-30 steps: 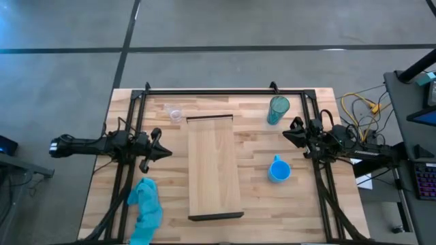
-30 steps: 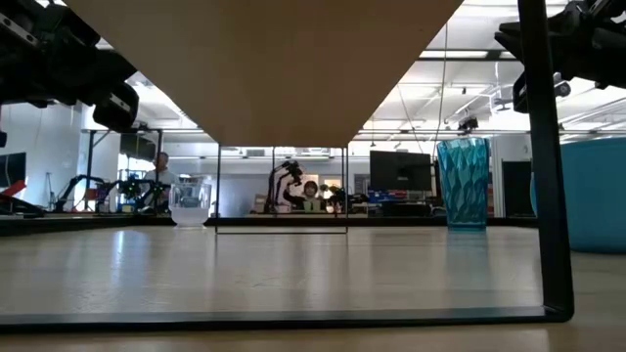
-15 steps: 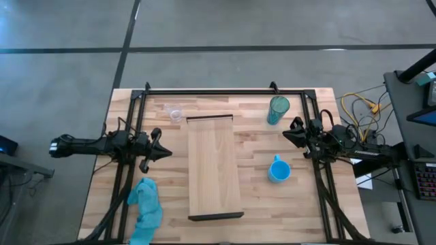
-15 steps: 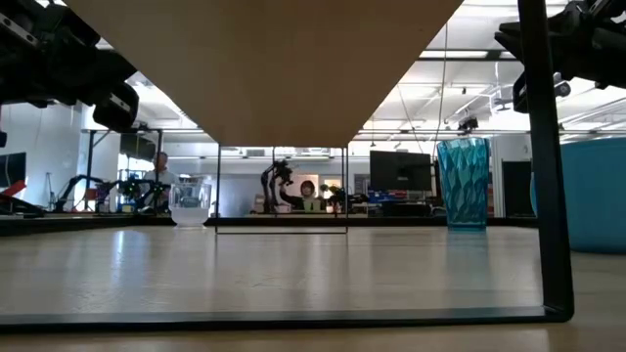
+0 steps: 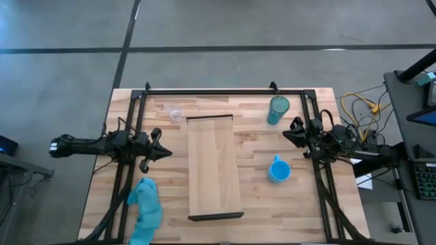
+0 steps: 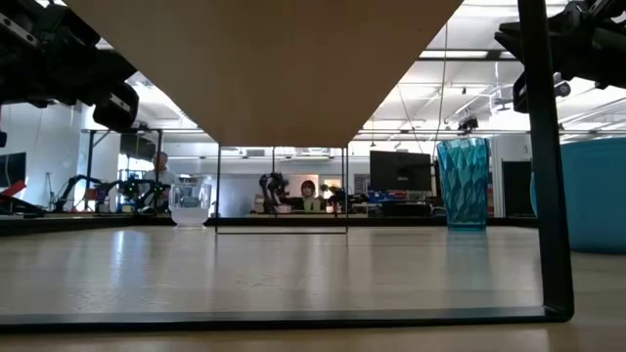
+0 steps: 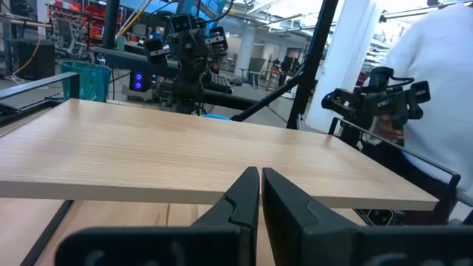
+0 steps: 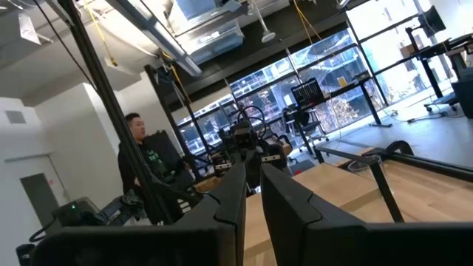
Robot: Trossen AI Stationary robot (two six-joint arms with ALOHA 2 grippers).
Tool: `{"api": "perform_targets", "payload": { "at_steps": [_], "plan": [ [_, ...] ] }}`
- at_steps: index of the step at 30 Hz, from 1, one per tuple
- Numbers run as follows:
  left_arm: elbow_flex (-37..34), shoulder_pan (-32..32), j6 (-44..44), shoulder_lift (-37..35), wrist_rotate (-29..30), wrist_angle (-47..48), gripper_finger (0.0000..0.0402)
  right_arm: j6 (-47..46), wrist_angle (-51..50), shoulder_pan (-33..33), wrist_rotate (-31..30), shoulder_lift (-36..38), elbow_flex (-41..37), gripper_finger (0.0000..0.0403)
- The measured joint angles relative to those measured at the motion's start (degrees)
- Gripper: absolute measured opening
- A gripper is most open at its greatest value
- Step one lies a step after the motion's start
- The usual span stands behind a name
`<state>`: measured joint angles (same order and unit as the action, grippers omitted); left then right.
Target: Stack small to large cups/mugs on shelf
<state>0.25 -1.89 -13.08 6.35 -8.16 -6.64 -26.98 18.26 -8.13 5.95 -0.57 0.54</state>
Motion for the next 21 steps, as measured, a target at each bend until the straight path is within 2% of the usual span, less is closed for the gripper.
{"api": "perform_targets", "payload": {
  "at_steps": [11, 18, 21],
  "plan": [
    [0.00, 0.00, 0.00, 0.00, 0.01, 0.00, 0.0004, 0.71, -0.01, -0.01, -0.10, -0.01, 0.00, 0.0038],
    [0.00, 0.00, -0.04, 0.00, 1.16, -1.46, 0.0004, -2.81, 0.67, 0.00, -0.10, -0.01, 0.00, 0.0038],
    [0.00, 0.02, -6.38, 0.02, 1.16, -6.12, 0.0004, -2.92, 2.67, 0.01, -0.46, -0.01, 0.00, 0.0038]
  ]
}}
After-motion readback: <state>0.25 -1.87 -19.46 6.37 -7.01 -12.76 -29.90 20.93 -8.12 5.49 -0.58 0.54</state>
